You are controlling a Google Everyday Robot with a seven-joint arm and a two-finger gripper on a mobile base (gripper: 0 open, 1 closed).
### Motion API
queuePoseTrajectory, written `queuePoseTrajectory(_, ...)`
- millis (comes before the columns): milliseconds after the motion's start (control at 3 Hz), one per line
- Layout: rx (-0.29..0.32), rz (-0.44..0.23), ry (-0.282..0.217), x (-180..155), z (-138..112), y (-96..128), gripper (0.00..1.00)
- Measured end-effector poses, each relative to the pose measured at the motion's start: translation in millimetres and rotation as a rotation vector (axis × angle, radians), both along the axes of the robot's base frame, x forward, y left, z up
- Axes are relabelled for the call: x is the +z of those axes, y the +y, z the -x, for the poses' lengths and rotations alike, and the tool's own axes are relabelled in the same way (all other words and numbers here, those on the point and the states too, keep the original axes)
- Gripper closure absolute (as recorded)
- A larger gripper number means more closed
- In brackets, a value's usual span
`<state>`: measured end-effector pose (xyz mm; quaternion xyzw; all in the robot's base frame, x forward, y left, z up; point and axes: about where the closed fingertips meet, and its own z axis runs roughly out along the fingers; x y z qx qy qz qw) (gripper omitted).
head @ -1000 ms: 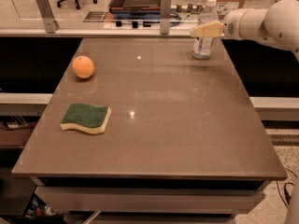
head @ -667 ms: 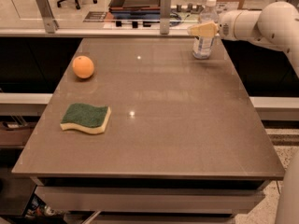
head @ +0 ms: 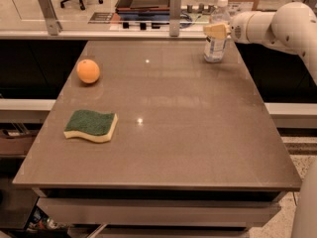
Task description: Move blue plastic bottle near orange
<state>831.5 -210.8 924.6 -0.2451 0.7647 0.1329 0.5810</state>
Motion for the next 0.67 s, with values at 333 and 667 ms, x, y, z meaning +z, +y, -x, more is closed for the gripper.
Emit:
queuePoseTrajectory(333,0.004,-0.001,0.002,-1.8,-0.8,2.7,0.87)
queuePoseTrajectory(667,0.007,-0.001,0.004,-3.4,-1.5,5.3,1.00)
